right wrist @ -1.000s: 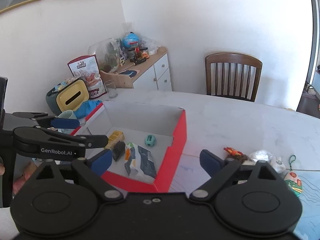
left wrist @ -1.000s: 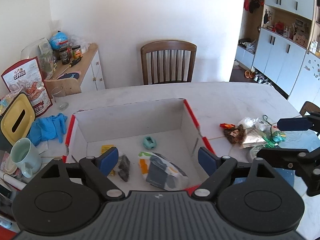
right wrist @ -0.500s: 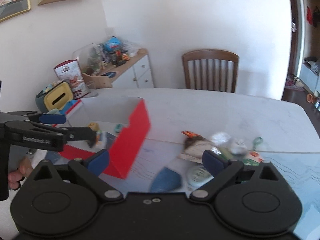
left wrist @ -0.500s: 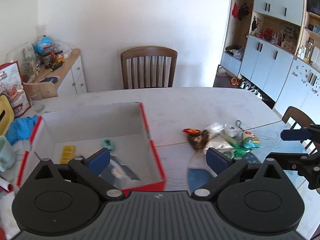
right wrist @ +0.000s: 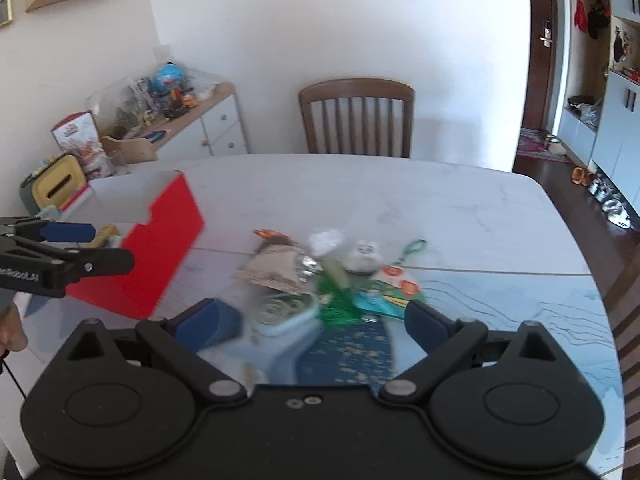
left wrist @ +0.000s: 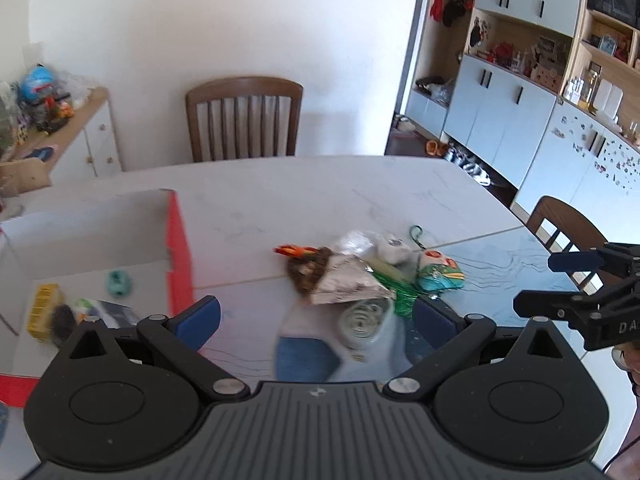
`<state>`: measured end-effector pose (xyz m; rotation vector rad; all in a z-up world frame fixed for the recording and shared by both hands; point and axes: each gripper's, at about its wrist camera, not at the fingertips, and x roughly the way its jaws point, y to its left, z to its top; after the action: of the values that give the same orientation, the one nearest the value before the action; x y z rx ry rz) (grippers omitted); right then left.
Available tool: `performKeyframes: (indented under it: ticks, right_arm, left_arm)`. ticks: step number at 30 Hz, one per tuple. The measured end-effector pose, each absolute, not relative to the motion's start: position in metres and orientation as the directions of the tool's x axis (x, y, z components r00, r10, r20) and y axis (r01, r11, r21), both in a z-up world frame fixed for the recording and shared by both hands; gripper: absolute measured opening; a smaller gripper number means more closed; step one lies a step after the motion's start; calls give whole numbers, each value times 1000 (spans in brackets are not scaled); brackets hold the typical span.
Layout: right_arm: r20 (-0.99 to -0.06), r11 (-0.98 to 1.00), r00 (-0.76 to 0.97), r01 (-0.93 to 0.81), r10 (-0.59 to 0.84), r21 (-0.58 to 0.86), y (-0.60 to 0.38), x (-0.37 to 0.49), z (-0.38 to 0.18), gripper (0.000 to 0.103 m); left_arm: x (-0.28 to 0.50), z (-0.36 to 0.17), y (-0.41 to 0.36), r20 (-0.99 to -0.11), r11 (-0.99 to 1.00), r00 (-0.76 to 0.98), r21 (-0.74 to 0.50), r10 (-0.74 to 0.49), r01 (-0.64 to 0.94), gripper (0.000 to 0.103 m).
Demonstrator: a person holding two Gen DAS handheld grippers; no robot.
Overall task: Organize objects
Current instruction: 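Move both open grippers over the silver bag and the green printed pouch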
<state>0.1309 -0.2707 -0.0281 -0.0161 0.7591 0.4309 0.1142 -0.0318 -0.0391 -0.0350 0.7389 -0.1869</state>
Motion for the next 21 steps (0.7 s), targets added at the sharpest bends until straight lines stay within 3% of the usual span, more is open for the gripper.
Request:
performKeyframes:
  ticks: [21]
  right_arm:
    - [-712,929,625,-353,321,109,-315,205,-76,98]
  left_arm:
    - [196,-95,-84,-731,992,672,-63,-117,105,103]
